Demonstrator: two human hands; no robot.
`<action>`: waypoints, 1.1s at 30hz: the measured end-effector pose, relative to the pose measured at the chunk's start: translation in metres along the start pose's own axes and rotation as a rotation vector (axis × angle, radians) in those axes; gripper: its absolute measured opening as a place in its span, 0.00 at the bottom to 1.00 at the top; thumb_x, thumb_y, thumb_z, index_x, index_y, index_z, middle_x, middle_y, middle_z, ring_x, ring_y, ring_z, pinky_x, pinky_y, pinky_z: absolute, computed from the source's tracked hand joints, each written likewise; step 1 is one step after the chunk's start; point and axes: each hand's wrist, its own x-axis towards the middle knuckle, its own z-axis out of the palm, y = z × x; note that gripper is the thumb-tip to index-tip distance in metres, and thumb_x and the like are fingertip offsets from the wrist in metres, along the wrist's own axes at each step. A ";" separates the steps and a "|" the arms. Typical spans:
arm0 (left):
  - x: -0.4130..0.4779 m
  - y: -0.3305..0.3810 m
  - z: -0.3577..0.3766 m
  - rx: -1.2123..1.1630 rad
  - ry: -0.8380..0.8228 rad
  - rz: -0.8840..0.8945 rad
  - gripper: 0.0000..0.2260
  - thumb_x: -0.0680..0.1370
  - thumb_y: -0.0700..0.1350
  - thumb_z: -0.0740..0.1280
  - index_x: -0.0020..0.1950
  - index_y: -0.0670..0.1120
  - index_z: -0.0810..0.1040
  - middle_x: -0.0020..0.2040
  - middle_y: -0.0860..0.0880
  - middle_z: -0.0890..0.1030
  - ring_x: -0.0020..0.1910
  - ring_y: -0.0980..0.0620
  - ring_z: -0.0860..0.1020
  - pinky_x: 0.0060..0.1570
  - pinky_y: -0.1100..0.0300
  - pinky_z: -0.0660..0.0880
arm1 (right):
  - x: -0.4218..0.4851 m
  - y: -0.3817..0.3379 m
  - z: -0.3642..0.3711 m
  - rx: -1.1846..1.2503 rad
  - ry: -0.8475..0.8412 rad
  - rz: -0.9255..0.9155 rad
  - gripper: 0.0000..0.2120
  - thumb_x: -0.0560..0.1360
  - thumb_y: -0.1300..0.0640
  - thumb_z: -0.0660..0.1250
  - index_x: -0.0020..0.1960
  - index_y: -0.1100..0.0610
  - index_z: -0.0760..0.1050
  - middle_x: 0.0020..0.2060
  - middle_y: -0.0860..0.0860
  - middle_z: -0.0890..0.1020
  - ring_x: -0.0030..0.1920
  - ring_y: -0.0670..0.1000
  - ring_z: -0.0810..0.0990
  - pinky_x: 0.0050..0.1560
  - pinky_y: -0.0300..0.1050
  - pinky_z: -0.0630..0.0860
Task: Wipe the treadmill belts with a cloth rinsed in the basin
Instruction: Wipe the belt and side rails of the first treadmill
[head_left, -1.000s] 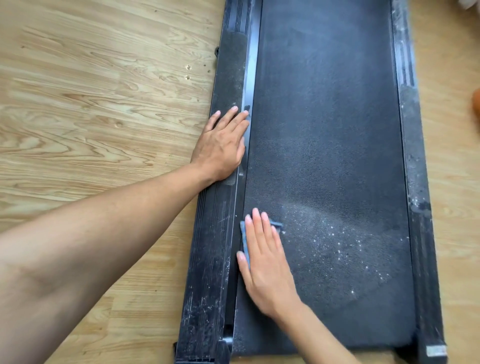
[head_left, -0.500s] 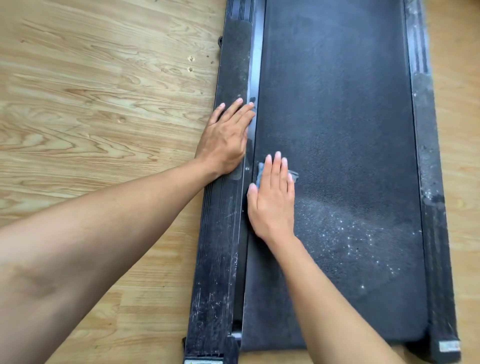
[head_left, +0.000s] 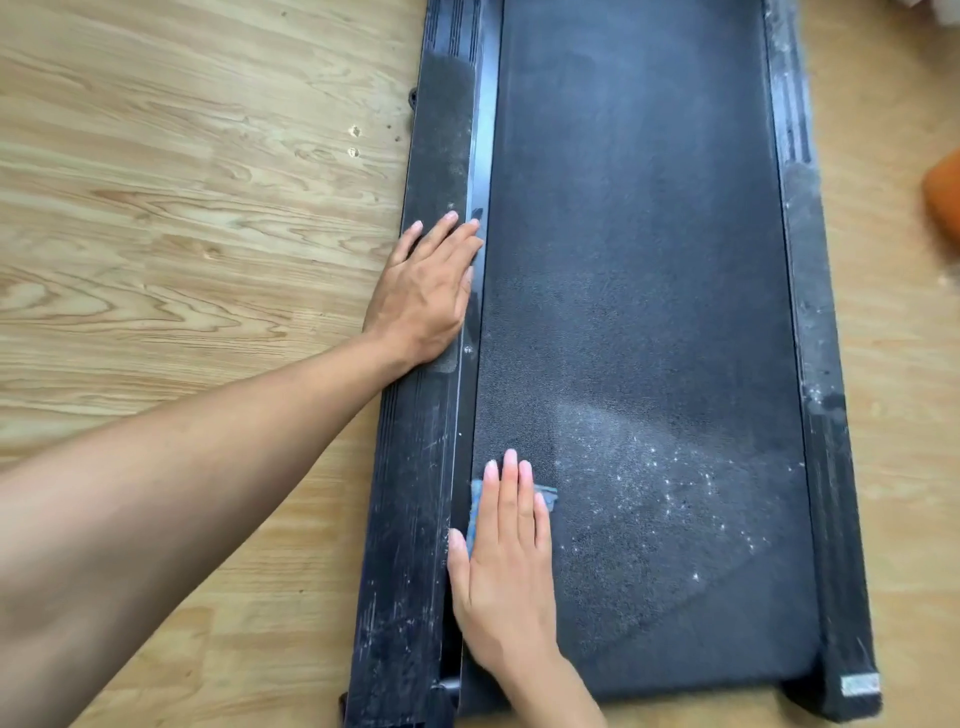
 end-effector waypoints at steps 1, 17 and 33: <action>0.000 0.001 0.000 -0.004 -0.002 -0.002 0.21 0.86 0.49 0.53 0.77 0.47 0.73 0.80 0.52 0.70 0.82 0.52 0.63 0.82 0.48 0.54 | 0.025 -0.004 -0.005 -0.007 0.021 0.006 0.35 0.84 0.45 0.51 0.85 0.60 0.50 0.85 0.57 0.47 0.85 0.56 0.46 0.81 0.57 0.52; 0.004 0.013 0.003 0.175 -0.073 -0.052 0.26 0.86 0.56 0.51 0.79 0.45 0.69 0.81 0.50 0.68 0.83 0.49 0.60 0.81 0.44 0.53 | -0.051 0.011 0.006 0.040 -0.003 -0.016 0.36 0.83 0.45 0.55 0.85 0.60 0.52 0.85 0.57 0.49 0.84 0.57 0.52 0.78 0.56 0.55; 0.005 0.025 0.001 0.235 -0.193 -0.003 0.23 0.85 0.50 0.56 0.80 0.48 0.69 0.82 0.49 0.65 0.83 0.37 0.56 0.78 0.28 0.50 | 0.146 0.052 -0.055 0.028 0.004 0.039 0.33 0.87 0.45 0.48 0.85 0.59 0.41 0.85 0.56 0.40 0.84 0.55 0.38 0.83 0.57 0.46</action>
